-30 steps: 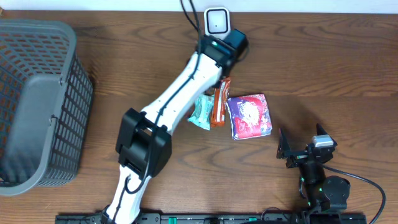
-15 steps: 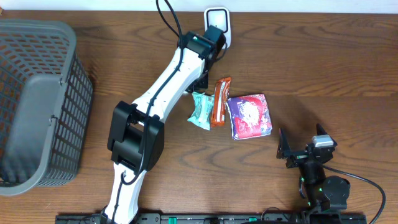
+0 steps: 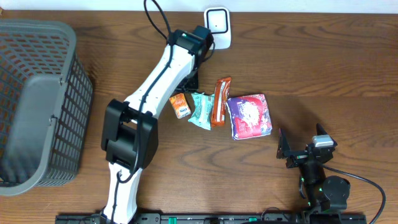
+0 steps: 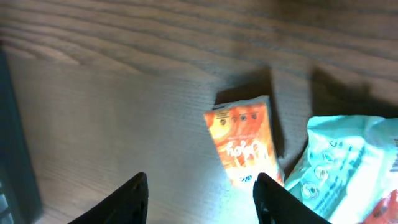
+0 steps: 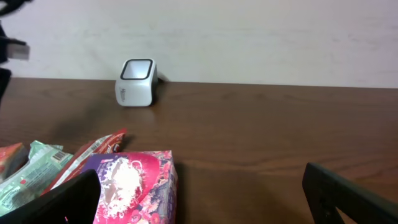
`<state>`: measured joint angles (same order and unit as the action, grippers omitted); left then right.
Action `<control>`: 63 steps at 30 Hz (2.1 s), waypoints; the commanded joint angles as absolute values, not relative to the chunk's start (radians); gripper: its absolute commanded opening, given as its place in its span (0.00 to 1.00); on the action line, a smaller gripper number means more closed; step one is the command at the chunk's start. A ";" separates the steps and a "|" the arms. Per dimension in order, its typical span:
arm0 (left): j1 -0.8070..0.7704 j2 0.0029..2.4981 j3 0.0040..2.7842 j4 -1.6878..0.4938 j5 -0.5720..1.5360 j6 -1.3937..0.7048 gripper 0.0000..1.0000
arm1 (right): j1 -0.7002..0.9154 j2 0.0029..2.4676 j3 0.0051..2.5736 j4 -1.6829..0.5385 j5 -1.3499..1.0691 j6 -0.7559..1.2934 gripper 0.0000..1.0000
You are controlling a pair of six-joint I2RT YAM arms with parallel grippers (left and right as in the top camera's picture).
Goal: Scan the item barcode
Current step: 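Lower the orange box beside the wipe pack and release, then park the left arm and move the right gripper toward the tissue pack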
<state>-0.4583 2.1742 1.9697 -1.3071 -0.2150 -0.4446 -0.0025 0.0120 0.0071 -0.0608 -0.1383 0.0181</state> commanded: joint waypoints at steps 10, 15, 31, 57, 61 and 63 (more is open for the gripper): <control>-0.391 1.768 2.000 -1.449 -0.221 -0.445 0.98 | -0.005 0.006 0.006 -0.065 -0.140 0.029 0.99; -0.375 1.681 2.000 -1.554 -0.219 -0.447 0.98 | -0.005 0.006 0.006 -0.065 -0.140 0.029 0.99; -0.377 1.662 2.000 -1.660 -0.131 -0.449 0.98 | -0.005 0.006 0.006 -0.065 -0.140 0.029 0.99; -0.377 1.662 2.000 -1.660 -0.131 -0.449 0.98 | -0.006 0.006 0.028 0.659 -0.780 1.031 0.99; -0.377 1.662 2.000 -1.660 -0.131 -0.449 0.98 | -0.006 0.018 0.131 0.560 -0.769 0.918 0.99; -0.377 1.662 2.000 -1.660 -0.131 -0.449 0.98 | -0.006 0.043 0.220 0.408 -0.743 0.808 0.99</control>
<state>-0.3798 1.6615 1.9923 -1.6104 -0.1322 -0.4450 -0.0025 0.0151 0.0929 0.5205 -0.7574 0.9478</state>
